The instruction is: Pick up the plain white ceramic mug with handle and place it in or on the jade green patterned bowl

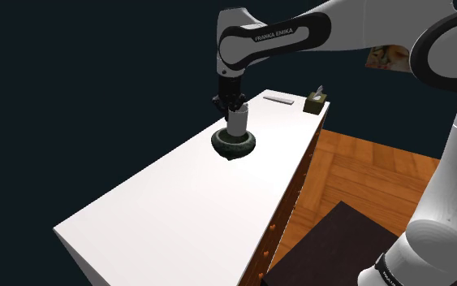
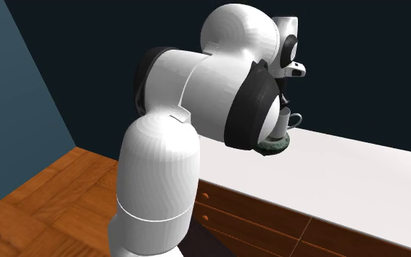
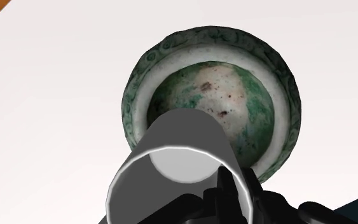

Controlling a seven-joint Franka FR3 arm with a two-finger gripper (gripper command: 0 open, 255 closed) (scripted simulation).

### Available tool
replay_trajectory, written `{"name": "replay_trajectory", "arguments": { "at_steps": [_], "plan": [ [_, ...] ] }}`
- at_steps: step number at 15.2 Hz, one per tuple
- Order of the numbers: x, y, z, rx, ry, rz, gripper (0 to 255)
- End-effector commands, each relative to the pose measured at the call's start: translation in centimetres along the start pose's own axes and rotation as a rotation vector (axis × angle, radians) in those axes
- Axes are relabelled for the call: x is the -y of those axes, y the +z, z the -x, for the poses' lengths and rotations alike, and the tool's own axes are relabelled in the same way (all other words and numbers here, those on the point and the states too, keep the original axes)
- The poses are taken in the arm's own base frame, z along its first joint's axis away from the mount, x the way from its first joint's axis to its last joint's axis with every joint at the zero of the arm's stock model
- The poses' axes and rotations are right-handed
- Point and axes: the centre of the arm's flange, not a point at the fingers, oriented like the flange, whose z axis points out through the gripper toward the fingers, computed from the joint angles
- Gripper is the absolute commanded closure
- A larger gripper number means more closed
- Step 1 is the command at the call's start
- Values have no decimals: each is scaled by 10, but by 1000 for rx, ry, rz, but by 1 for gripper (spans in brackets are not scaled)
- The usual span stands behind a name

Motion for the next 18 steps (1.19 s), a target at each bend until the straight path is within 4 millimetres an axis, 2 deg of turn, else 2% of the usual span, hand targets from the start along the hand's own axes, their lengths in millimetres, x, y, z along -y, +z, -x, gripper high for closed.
{"name": "replay_trajectory", "arguments": {
  "at_steps": [1,2,7,11,18],
  "plan": [
    [0,0,0,0,0,0,255],
    [0,0,0,0,0,0,0],
    [0,0,0,0,0,0,0],
    [0,-50,0,0,0,0,0],
    [0,-50,0,0,0,0,0]
  ]
}}
